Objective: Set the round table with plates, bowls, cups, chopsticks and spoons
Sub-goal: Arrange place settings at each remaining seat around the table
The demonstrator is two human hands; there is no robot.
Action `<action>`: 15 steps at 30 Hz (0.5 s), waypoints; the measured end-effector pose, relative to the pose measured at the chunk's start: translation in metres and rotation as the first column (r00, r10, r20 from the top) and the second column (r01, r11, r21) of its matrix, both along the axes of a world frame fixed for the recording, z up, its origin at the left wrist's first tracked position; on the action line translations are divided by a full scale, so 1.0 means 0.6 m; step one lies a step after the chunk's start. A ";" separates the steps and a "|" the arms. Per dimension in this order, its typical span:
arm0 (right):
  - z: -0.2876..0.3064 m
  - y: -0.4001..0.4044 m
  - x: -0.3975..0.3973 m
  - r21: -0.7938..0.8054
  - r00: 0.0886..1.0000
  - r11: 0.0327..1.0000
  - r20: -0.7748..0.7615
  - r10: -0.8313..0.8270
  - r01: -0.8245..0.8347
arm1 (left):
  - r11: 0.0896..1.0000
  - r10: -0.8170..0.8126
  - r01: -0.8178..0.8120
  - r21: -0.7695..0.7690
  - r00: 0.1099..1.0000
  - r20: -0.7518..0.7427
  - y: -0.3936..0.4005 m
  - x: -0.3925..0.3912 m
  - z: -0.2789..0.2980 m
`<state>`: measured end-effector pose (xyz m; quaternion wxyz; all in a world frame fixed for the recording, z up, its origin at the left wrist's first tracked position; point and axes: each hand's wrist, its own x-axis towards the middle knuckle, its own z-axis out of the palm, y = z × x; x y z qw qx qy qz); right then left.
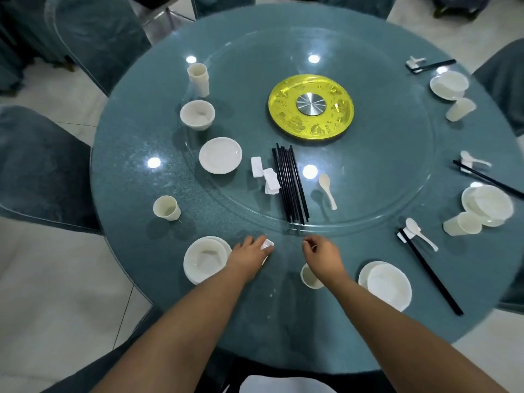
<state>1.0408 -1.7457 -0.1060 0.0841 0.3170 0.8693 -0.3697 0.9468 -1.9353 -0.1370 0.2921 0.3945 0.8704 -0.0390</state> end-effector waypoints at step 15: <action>-0.010 0.024 0.108 0.210 0.808 0.807 0.372 0.456 -0.552 | 0.962 0.268 -0.270 -0.029 0.961 -0.069 0.028 0.079 -0.016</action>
